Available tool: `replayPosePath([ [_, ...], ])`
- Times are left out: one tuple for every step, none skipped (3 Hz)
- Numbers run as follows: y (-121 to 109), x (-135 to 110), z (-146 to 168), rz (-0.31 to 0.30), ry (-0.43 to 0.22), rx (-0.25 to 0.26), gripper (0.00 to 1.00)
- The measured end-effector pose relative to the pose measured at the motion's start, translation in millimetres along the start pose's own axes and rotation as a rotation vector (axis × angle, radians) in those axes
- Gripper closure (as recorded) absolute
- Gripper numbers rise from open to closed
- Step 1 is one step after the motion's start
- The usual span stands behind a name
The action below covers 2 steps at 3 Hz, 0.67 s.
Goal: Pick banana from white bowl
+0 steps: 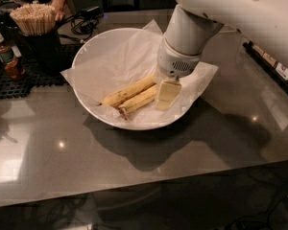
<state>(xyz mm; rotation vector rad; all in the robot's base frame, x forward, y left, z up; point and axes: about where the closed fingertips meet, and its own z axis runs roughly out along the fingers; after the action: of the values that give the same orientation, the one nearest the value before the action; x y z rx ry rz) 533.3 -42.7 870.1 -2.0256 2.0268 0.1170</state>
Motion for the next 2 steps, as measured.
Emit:
replayPosePath([
  [-13.0, -5.8, -9.0, -0.02, 0.013, 0.04, 0.38],
  [-13.0, -5.8, -9.0, -0.02, 0.013, 0.04, 0.39],
])
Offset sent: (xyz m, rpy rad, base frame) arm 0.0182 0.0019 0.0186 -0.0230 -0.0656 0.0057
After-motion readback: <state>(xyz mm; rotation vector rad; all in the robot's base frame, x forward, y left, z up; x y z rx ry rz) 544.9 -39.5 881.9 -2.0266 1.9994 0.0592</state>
